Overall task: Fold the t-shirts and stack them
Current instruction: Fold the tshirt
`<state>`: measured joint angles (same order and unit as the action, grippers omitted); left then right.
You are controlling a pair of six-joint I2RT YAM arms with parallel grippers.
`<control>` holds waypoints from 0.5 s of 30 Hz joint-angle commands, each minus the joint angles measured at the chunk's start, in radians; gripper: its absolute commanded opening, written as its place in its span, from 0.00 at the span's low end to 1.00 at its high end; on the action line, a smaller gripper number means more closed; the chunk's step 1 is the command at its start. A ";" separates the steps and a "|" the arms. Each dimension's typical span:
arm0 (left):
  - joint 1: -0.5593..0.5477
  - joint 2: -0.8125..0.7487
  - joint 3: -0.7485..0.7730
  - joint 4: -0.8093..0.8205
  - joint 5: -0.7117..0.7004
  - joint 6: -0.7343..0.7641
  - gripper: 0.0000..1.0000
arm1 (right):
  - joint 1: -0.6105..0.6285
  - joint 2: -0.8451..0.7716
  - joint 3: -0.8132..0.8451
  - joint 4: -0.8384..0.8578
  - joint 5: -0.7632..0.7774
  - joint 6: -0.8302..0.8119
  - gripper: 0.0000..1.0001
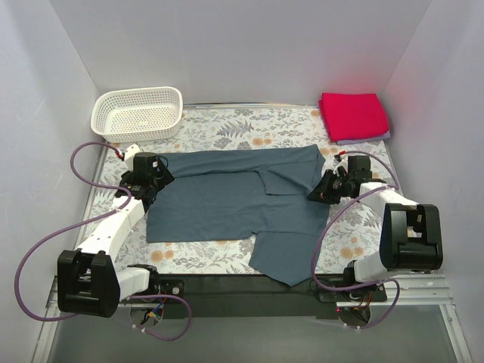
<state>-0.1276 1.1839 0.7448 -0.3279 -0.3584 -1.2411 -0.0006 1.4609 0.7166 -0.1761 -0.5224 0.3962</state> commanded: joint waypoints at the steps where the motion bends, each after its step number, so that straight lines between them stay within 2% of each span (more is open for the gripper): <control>1: -0.003 -0.009 -0.001 0.013 -0.010 0.009 0.67 | -0.004 0.018 -0.008 -0.017 0.051 -0.016 0.27; 2: -0.003 -0.007 -0.002 0.012 -0.010 0.009 0.67 | -0.004 0.009 -0.003 -0.017 0.070 -0.019 0.34; 5: -0.003 -0.007 0.001 0.012 -0.008 0.009 0.67 | 0.039 -0.034 0.033 -0.034 0.128 -0.063 0.41; 7: -0.003 -0.007 -0.001 0.013 -0.005 0.009 0.67 | 0.106 -0.060 0.058 -0.046 0.171 -0.106 0.43; 12: -0.003 -0.009 0.002 0.012 -0.005 0.011 0.67 | 0.304 -0.119 0.125 -0.049 0.399 -0.161 0.44; 15: -0.003 -0.013 0.001 0.013 -0.005 0.011 0.67 | 0.415 -0.085 0.168 -0.023 0.437 -0.194 0.44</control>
<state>-0.1276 1.1858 0.7448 -0.3283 -0.3553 -1.2381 0.3374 1.3705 0.8268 -0.2291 -0.1993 0.2623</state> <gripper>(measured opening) 0.670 0.438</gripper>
